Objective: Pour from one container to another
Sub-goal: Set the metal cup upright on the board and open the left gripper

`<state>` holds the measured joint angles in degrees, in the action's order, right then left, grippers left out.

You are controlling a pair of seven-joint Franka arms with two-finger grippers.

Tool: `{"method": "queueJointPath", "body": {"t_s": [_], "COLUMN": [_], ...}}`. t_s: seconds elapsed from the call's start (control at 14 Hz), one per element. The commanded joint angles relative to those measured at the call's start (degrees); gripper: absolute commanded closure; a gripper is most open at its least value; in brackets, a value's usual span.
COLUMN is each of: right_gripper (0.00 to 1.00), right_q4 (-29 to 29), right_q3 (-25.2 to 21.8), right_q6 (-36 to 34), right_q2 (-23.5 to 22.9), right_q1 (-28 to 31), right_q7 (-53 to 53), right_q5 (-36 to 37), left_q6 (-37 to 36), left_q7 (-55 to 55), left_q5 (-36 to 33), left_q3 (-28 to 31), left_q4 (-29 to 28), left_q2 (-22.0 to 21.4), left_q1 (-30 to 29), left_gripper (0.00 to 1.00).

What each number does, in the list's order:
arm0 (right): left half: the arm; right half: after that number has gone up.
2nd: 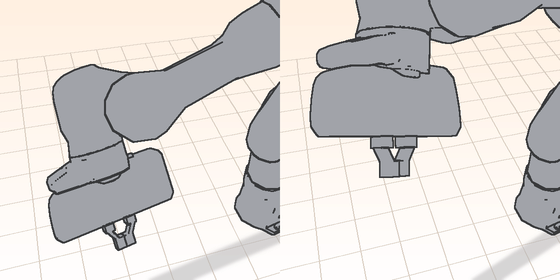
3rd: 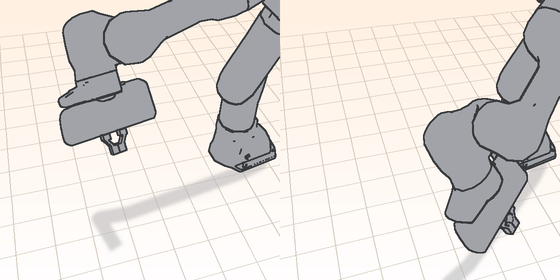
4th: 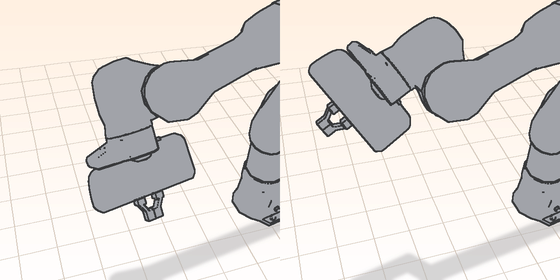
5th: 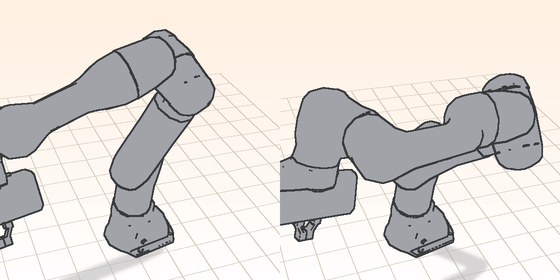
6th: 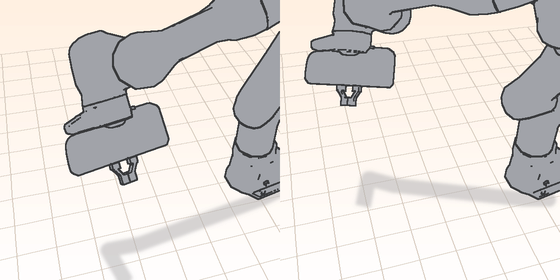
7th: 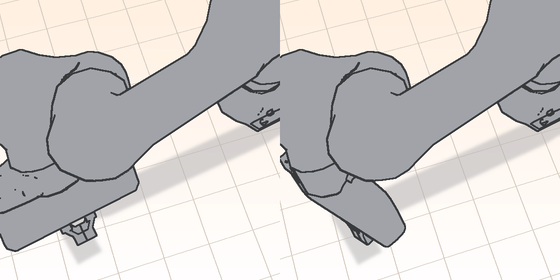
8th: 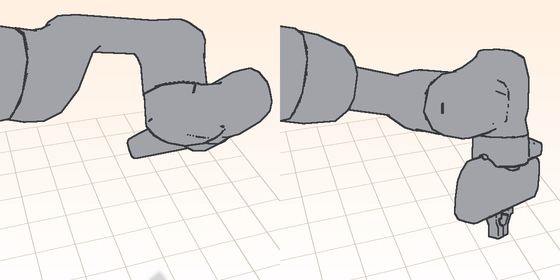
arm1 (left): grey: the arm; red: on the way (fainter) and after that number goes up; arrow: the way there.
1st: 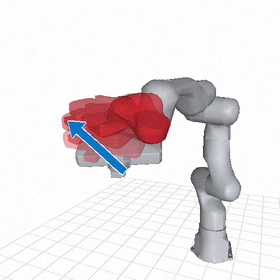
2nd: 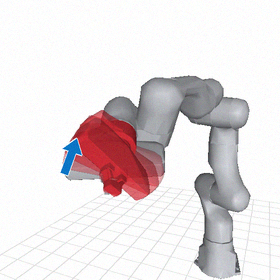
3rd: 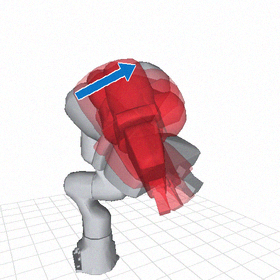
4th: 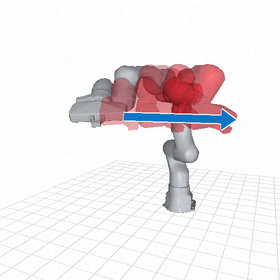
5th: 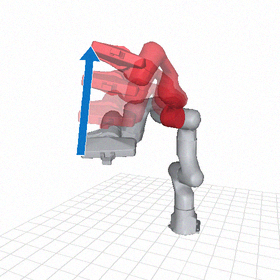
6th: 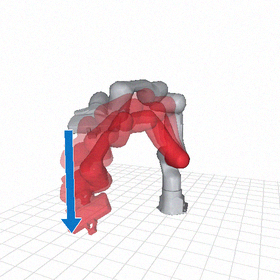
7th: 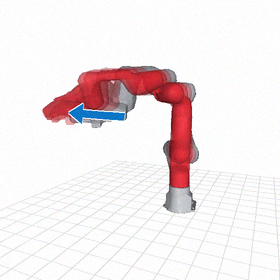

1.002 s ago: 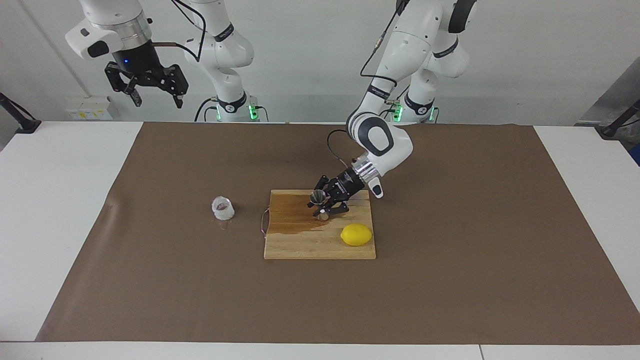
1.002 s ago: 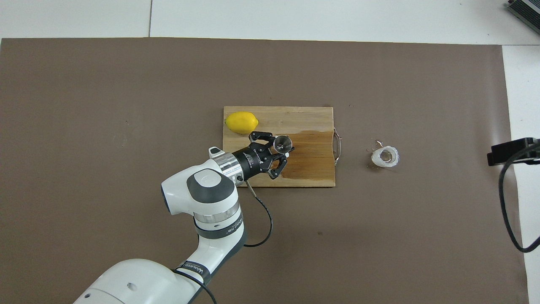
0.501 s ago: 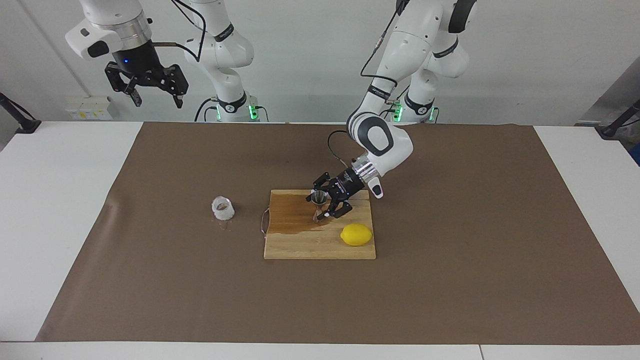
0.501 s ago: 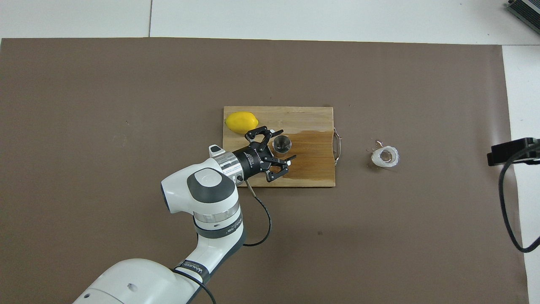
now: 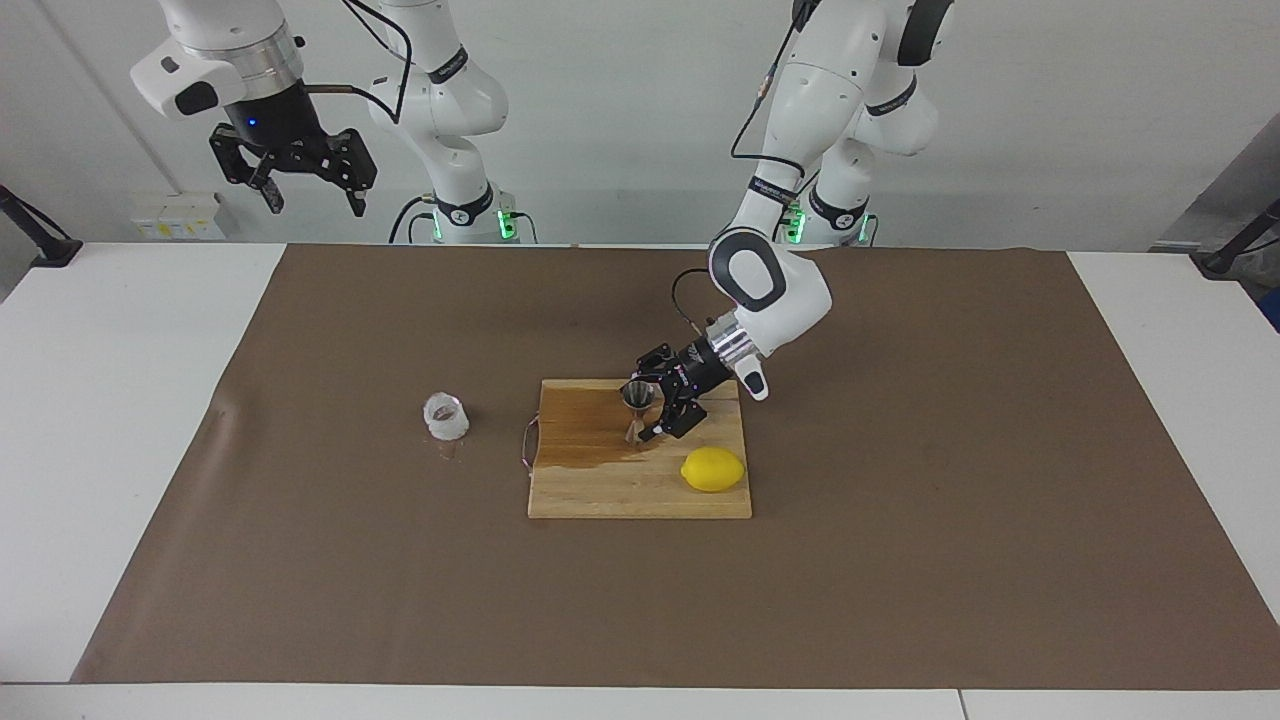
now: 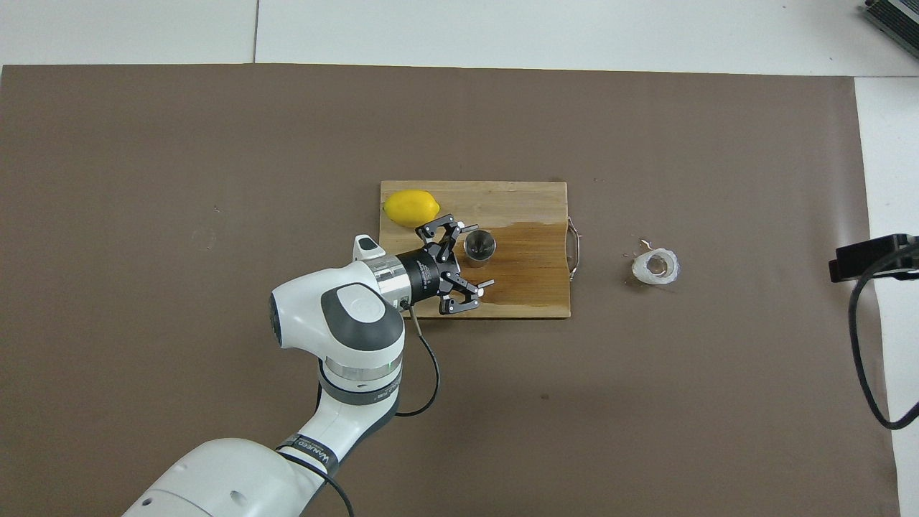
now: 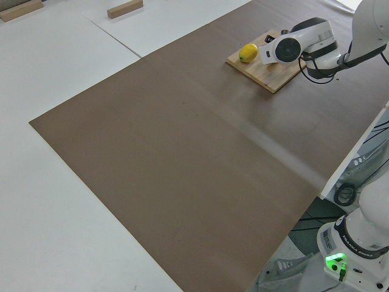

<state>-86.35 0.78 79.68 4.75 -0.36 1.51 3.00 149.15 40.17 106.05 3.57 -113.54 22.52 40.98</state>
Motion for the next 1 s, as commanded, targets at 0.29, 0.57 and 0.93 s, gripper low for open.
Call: {"method": "queueJointPath", "body": {"t_s": [0.29,0.57,0.93], "right_gripper": [0.0,0.0,0.0], "right_q4": [-0.05,-0.22,-0.4], "right_q3": [0.01,0.01,0.1], "right_q6": [-0.84,-1.72,-6.29], "right_q2": [0.26,0.52,2.01], "right_q1": [0.44,0.44,1.24], "right_q7": [-1.6,-1.6,-5.19], "right_q5": [0.51,0.51,0.51], "left_q6": [0.97,-0.25,-11.58], "left_q7": [0.17,-0.01,-0.1], "left_q5": [-15.06,-32.53,-57.75], "left_q3": [0.56,0.82,0.91], "left_q4": [-10.54,-13.98,-12.85], "left_q2": [-9.41,-13.37,-16.1], "left_q1": [0.24,-1.95,-10.03], "left_gripper": [0.0,0.0,0.0]}}
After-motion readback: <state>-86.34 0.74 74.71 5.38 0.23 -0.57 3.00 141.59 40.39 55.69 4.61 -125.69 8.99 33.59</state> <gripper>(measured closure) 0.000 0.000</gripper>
